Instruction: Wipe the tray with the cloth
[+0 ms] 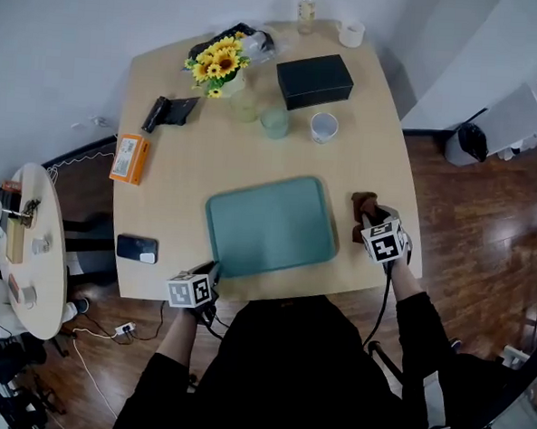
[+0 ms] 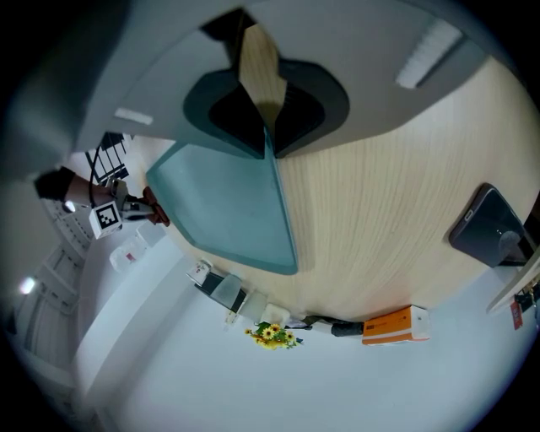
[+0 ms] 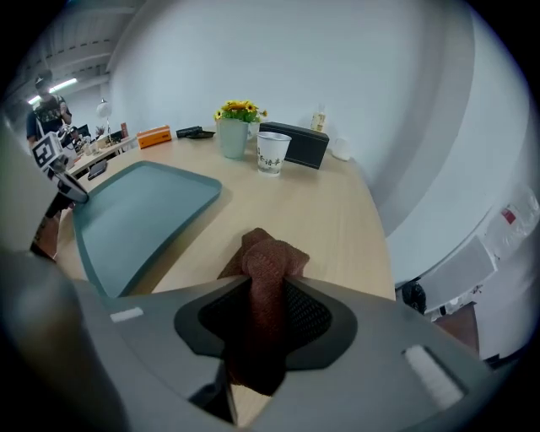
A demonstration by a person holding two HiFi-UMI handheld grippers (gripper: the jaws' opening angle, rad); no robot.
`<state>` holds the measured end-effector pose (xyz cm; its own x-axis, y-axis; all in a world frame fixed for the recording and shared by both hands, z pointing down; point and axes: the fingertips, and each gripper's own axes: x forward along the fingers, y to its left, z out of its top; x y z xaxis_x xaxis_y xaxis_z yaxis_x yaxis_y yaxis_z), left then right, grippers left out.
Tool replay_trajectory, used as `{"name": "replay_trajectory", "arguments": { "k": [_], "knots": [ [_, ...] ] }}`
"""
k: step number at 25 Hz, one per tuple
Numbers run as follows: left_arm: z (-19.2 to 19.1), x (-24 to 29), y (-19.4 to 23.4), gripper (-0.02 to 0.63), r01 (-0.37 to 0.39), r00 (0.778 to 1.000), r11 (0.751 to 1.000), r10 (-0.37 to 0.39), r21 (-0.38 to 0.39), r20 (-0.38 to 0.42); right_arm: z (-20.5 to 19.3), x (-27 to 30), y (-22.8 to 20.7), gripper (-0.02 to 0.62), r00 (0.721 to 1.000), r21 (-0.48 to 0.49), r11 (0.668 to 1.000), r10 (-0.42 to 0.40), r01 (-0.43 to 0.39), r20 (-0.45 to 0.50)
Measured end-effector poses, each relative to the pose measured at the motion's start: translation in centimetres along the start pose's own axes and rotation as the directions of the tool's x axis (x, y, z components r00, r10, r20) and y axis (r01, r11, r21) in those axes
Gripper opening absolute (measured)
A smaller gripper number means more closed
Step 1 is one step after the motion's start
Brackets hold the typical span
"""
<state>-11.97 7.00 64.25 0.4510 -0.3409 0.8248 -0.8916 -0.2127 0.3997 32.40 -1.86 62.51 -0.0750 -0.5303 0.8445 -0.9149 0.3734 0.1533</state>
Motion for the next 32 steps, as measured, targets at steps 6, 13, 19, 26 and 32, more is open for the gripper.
{"name": "replay_trajectory", "arguments": {
  "k": [6, 13, 19, 26, 32],
  "knots": [
    [-0.1, 0.1, 0.0, 0.022, -0.017, 1.000, 1.000, 0.017, -0.006, -0.002, 0.0, 0.3, 0.1, 0.115, 1.000, 0.003, 1.000, -0.005, 0.005, 0.020],
    [0.5, -0.1, 0.0, 0.050, -0.068, 0.995, 0.998, 0.068, 0.003, 0.072, -0.3, 0.0, 0.2, 0.145, 0.996, 0.040, 0.998, 0.044, -0.047, 0.073],
    [1.7, -2.1, -1.3, 0.129, -0.128, 0.976, 0.991, 0.120, 0.029, 0.181, 0.5, -4.1, -1.1, 0.176, 0.969, 0.152, 0.988, -0.009, -0.029, 0.246],
    [2.6, -4.8, -3.4, 0.129, -0.193, 0.942, 0.979, 0.169, 0.057, 0.289, 1.5, -9.7, -2.1, 0.138, 0.897, 0.306, 0.950, -0.083, -0.060, 0.435],
    [5.8, -8.7, -7.5, 0.127, -0.212, 0.892, 0.967, 0.132, 0.142, 0.432, 3.0, -13.8, 1.9, 0.121, 0.846, 0.256, 0.958, -0.027, -0.131, 0.532]
  ]
}}
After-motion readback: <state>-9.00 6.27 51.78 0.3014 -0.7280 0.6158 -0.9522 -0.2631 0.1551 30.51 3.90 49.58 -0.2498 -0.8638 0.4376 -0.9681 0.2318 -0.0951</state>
